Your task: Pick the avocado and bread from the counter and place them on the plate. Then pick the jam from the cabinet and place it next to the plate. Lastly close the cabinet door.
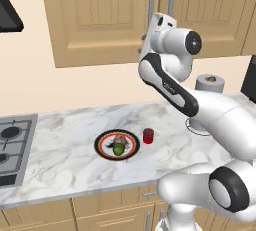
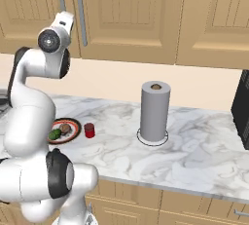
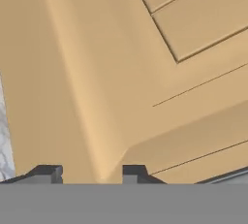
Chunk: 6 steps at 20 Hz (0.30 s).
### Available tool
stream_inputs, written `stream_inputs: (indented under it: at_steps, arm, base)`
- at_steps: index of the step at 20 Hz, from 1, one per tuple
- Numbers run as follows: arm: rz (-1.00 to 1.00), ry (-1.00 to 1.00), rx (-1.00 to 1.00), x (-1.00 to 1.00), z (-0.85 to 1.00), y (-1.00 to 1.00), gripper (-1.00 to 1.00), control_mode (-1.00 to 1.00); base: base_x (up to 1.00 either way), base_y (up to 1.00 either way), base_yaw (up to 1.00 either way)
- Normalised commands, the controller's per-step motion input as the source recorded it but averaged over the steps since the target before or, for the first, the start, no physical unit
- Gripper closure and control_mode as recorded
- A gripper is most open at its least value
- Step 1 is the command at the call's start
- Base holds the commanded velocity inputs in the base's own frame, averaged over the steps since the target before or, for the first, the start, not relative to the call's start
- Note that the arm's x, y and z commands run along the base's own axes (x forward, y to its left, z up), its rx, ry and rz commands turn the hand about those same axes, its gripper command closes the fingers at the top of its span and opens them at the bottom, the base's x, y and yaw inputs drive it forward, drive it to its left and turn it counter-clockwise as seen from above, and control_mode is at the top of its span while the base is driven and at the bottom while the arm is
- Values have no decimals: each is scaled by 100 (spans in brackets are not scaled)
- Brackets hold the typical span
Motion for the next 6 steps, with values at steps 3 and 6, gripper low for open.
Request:
stream_inputs:
  at_steps: [3, 6]
  arm:
    - [16, -12, -1, -5, -10, -19, -100, -100]
    - [2, -13, -5, -23, -23, 0, -100, -100]
  base:
    - [0, 0, 0]
    - [0, 0, 0]
